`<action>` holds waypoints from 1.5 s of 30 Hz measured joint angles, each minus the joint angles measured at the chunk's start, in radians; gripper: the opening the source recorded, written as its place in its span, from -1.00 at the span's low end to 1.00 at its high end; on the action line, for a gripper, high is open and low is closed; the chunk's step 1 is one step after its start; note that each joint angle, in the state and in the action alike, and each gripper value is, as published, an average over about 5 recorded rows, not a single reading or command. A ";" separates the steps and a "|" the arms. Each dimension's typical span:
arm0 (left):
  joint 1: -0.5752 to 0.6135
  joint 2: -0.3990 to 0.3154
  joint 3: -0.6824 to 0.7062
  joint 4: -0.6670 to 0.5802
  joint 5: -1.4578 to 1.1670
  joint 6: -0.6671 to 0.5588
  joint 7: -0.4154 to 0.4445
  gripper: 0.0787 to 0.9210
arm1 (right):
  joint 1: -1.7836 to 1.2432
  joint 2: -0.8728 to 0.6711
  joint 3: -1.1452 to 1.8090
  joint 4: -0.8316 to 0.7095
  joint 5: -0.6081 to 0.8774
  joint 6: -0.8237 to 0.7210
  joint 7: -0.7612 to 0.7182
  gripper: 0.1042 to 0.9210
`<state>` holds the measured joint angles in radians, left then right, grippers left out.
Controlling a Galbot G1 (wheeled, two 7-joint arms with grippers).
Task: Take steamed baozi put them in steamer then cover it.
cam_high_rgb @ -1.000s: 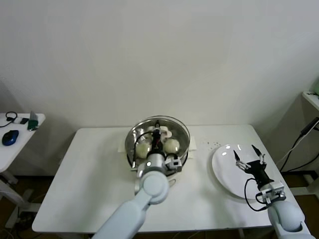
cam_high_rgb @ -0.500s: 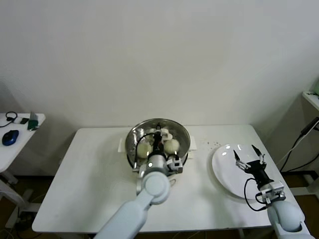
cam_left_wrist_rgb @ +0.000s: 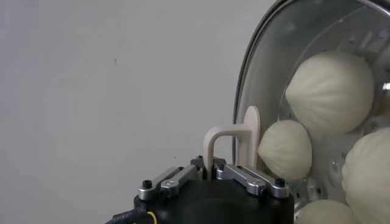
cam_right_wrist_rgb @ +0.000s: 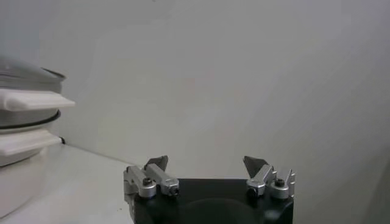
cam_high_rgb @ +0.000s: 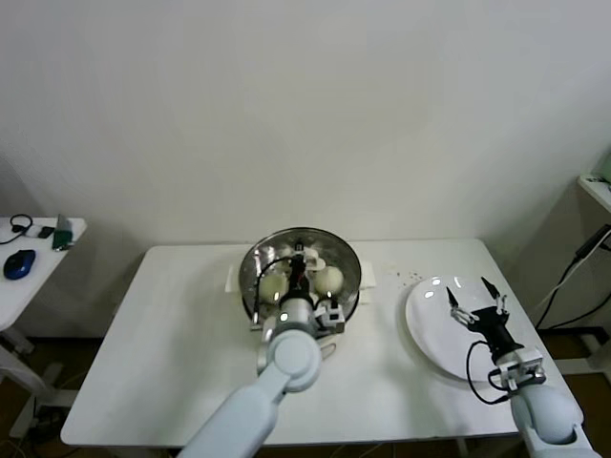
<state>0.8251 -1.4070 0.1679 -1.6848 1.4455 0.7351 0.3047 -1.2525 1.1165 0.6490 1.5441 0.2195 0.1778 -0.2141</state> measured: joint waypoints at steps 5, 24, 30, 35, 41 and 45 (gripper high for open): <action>0.000 0.001 0.003 0.004 -0.001 0.000 -0.009 -0.82 | -0.004 0.002 0.003 0.001 0.000 0.002 -0.002 0.76; 0.031 0.039 0.004 -0.061 -0.021 0.001 -0.021 0.13 | -0.012 0.006 0.011 0.018 -0.006 -0.043 0.005 0.76; 0.046 0.077 0.000 -0.115 -0.053 0.001 -0.014 0.56 | -0.012 0.007 0.011 0.036 -0.011 -0.104 0.018 0.76; 0.069 0.116 0.001 -0.172 -0.090 0.001 -0.009 0.75 | -0.009 0.008 0.005 0.050 -0.013 -0.153 0.035 0.76; 0.103 0.154 -0.004 -0.247 -0.132 0.002 -0.003 0.77 | 0.000 0.009 -0.008 0.064 -0.020 -0.205 0.053 0.76; 0.136 0.181 -0.019 -0.300 -0.159 0.002 -0.010 0.77 | 0.003 0.008 -0.014 0.070 -0.022 -0.226 0.058 0.76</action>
<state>0.9614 -1.2260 0.1488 -1.9852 1.2869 0.7369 0.2943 -1.2496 1.1242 0.6354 1.6141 0.1974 -0.0478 -0.1561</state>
